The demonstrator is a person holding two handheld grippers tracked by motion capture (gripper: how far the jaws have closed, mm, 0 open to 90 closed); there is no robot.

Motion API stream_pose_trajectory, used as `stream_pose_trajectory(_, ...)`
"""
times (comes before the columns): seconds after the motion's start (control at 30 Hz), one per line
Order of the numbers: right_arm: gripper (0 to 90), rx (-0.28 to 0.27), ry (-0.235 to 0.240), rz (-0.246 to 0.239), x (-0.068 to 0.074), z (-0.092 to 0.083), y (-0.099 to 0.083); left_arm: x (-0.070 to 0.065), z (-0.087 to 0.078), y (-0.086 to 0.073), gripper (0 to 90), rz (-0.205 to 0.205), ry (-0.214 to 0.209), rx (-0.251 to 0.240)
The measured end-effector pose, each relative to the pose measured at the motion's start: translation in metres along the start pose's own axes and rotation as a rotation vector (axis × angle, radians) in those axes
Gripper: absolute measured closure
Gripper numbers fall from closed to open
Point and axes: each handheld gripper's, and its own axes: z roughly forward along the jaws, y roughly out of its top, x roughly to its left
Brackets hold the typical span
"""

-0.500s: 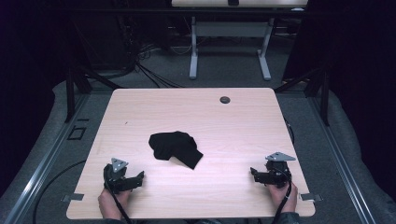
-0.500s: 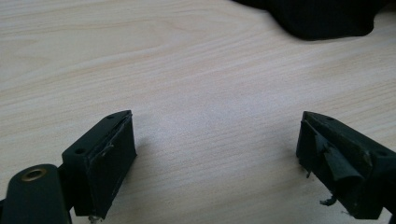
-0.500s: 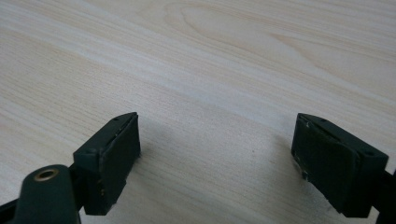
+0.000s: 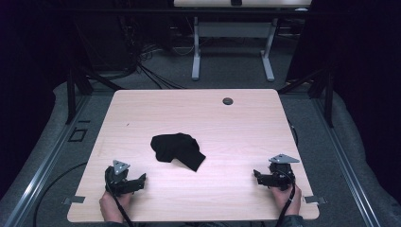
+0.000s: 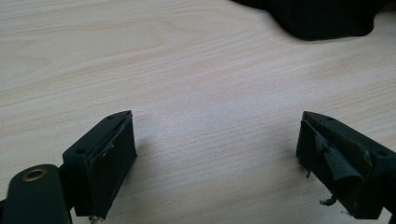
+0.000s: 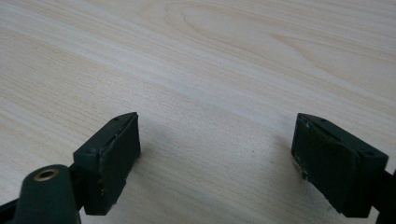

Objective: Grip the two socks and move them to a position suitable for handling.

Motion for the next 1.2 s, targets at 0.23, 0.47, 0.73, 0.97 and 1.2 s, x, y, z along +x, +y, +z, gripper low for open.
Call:
stream_pose_trajectory(0.23,14.9,0.000,0.000,0.000,0.000,0.000,0.000,0.000,0.000,0.000,11.7,-0.001,-0.001,0.000)
stream_pose_trajectory(0.47,14.7,-0.002,-0.002,0.005,0.000,0.000,0.000,0.000,0.000,0.000,11.6,0.001,-0.003,0.002)
stream_pose_trajectory(0.73,0.0,0.050,0.009,-0.011,0.001,0.003,0.002,0.001,0.001,0.005,3.5,0.009,-0.038,0.021)
stream_pose_trajectory(0.97,0.0,0.050,0.021,-0.025,0.001,0.003,0.002,-0.012,-0.002,0.024,0.2,0.024,-0.124,0.009)
stream_pose_trajectory(1.2,0.0,0.044,0.018,-0.018,0.001,0.003,0.002,-0.027,-0.007,0.056,0.0,0.075,-0.192,-0.017)
